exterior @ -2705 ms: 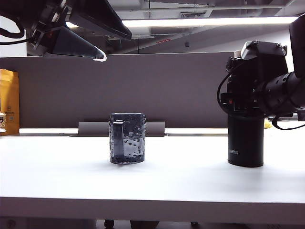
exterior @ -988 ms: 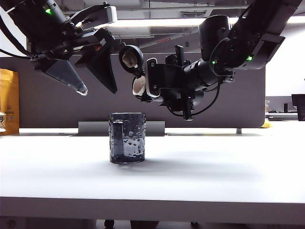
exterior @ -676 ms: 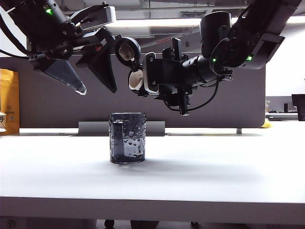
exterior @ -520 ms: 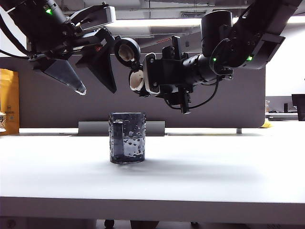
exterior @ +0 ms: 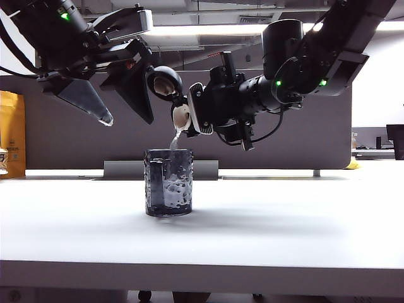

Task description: Pick up the black thermos, pour some water into the cup, then place the black thermos back on the table.

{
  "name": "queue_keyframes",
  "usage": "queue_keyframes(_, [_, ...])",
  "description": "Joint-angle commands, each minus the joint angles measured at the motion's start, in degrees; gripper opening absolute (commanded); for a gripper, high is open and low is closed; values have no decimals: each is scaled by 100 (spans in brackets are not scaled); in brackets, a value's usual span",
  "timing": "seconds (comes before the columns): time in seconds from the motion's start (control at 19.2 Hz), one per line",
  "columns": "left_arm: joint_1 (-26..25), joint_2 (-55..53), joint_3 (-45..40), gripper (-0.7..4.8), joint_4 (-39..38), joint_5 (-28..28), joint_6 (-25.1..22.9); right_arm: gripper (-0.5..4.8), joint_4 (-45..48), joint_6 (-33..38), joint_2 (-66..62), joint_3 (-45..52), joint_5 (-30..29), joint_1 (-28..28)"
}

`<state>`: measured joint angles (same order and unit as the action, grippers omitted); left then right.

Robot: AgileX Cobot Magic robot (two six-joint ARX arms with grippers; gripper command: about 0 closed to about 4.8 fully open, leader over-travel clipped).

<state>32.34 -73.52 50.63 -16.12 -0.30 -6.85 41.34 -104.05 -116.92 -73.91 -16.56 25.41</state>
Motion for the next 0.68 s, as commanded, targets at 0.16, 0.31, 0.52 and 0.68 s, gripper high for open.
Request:
queue_keyframes(0.16, [7, 15, 17, 479, 37, -122, -46, 22, 374, -474, 77, -61, -160, 11])
queue_keyframes(0.31, [7, 15, 17, 479, 28, -122, -46, 22, 376, -619, 79, -61, -157, 11])
queue_keyframes(0.52, [7, 15, 17, 479, -57, -125, -46, 22, 400, -754, 79, -59, -157, 13])
queue_keyframes(0.68, [7, 15, 17, 479, -61, -125, -46, 22, 398, -763, 79, -59, -162, 24])
